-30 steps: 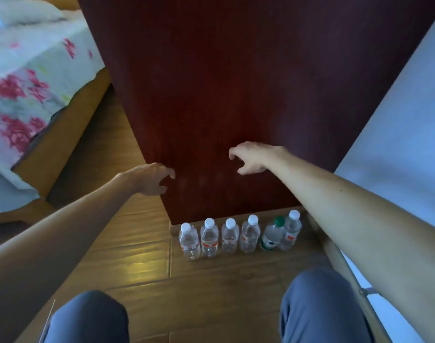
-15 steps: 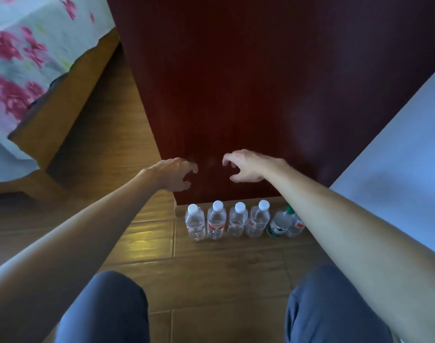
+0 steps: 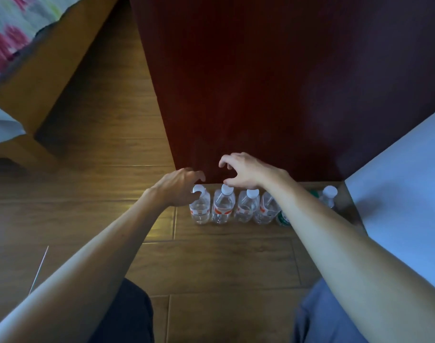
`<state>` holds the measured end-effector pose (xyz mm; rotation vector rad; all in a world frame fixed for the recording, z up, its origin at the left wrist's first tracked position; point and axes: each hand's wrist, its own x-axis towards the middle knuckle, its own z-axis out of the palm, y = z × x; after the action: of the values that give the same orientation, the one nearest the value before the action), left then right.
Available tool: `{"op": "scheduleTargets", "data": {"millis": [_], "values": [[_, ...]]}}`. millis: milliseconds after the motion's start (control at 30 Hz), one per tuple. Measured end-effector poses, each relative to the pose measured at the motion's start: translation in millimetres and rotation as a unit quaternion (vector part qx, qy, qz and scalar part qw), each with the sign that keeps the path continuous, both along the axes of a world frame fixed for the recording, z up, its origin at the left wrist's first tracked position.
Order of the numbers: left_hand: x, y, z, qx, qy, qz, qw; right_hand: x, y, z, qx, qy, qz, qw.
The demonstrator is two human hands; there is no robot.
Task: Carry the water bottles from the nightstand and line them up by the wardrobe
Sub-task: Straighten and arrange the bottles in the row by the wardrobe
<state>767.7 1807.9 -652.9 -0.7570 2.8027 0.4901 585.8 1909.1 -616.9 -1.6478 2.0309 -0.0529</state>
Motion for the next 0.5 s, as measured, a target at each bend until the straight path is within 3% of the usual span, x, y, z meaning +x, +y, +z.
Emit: {"op": "scheduleTargets", "data": {"millis": [267, 500], "values": [[-2, -4, -12, -0.011, 0.022, 0.026, 0.999, 0, -20, -8, 0.04, 0.032, 0.035, 0.998], [10, -12, -28, 0.048, 0.019, 0.01, 0.999, 5, -23, -25, 0.097, 0.07, 0.057, 0.991]]}}
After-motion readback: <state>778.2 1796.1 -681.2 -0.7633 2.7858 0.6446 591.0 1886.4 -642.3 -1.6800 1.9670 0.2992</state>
